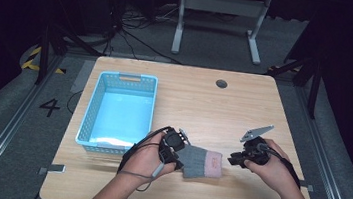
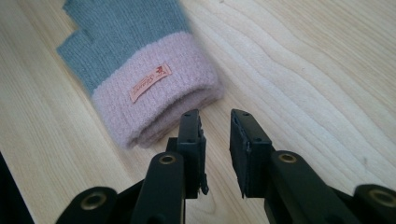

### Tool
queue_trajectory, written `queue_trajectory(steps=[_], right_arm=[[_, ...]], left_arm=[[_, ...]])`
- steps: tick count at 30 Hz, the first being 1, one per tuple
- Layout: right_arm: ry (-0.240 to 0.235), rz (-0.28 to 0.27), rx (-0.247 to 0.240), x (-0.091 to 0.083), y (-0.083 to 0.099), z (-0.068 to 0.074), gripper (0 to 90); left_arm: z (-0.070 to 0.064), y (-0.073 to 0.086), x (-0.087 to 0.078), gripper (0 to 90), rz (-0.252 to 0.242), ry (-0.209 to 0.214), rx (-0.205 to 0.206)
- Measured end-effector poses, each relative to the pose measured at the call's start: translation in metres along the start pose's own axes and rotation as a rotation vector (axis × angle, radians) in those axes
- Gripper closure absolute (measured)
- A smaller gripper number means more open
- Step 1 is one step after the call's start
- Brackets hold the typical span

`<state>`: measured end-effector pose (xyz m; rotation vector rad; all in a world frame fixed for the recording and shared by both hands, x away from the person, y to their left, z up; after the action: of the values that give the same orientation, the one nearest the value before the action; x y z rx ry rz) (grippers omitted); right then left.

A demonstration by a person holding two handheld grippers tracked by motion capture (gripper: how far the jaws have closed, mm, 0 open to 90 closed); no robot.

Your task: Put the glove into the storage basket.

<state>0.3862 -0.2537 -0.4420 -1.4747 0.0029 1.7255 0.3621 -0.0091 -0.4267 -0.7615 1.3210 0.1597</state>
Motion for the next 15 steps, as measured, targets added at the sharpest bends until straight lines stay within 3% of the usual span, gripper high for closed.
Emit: queue_trajectory(steps=[3, 11, 15], right_arm=[[0.01, -0.014, 0.008, -0.007, 0.002, 0.001, 73.7], [0.033, -0.041, 0.038, -0.02, 0.012, -0.003, 71.7], [0.039, -0.055, 0.061, -0.025, 0.018, -0.006, 70.8]], left_arm=[[-0.001, -0.009, -0.005, 60.1, -0.053, -0.004, -0.002], [-0.001, -0.023, 0.005, 55.8, -0.103, -0.02, 0.018], [-0.002, -0.03, 0.015, 51.6, -0.089, -0.017, 0.04]])
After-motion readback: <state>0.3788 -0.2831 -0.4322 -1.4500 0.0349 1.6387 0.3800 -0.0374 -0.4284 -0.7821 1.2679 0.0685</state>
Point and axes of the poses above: each handheld gripper's, and its own axes: x roughly forward along the jaws, y roughly out of its underside, z roughly to its left, the point moved 5 cm from there along x, roughly forward along the jaws, and after that the axes turned 14 degrees about -y, right-handed, at the moved point
